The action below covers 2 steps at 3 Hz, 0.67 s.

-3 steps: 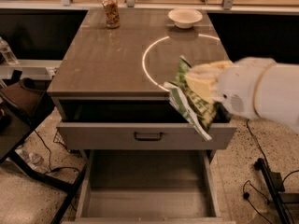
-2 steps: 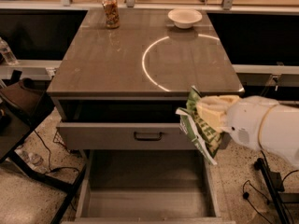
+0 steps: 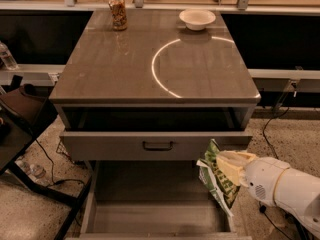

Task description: Place green jalapeno chip bag into middle drawer

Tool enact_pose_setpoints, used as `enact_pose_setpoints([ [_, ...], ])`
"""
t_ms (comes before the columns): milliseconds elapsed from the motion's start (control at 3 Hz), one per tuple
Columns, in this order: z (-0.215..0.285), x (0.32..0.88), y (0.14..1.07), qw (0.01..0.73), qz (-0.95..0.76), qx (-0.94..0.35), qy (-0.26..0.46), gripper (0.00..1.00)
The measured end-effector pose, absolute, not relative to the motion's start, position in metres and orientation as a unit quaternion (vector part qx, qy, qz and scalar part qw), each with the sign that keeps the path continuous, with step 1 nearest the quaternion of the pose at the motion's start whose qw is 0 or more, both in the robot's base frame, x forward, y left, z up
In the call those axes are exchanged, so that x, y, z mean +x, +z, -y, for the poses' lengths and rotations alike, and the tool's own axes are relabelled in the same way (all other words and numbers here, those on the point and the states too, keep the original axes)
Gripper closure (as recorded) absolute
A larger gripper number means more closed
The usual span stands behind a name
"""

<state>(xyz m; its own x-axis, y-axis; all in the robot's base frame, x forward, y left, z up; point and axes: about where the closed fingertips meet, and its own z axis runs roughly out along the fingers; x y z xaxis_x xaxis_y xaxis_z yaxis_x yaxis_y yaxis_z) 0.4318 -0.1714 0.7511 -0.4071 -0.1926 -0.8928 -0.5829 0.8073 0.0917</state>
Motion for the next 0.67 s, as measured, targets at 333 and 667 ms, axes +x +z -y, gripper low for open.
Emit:
enact_pose_setpoints([
  [333, 0.171, 0.432, 0.751, 0.49, -0.815, -0.238, 0.199, 1.0],
  [667, 0.164, 0.435, 0.713, 0.481, -0.819, -0.23, 0.212, 1.0],
])
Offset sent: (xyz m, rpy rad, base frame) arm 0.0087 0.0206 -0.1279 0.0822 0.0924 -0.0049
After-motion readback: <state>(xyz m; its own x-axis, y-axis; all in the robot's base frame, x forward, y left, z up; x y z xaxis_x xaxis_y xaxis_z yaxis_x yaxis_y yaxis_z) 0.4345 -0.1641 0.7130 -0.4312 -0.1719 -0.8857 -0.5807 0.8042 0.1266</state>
